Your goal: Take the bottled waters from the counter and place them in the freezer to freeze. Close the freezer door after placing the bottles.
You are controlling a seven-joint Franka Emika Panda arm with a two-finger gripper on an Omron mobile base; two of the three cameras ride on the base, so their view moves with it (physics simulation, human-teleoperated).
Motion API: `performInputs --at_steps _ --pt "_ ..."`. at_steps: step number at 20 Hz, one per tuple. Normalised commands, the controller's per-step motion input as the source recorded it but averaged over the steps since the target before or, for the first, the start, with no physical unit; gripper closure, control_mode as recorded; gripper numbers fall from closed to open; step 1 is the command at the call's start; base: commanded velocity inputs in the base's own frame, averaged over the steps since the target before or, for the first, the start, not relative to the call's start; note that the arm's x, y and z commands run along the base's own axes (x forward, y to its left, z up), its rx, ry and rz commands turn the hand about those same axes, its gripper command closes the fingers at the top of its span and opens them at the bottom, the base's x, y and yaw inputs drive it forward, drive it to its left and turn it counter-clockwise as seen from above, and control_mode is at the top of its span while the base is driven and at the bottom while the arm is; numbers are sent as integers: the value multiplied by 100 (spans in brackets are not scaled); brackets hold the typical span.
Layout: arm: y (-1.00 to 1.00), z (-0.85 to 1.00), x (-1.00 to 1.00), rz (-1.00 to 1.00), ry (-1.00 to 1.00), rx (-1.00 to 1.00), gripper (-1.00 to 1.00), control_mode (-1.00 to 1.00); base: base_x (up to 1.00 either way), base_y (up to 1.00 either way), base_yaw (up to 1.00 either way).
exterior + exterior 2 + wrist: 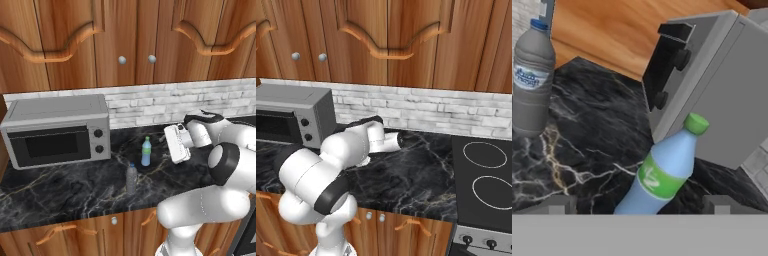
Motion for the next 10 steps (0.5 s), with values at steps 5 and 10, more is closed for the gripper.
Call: performInputs --at_steps 5,10 --pt "14 -9 8 0 0 1 -100 -100 0 0 0" --pt "14 -4 6 0 0 1 -100 -100 0 0 0"
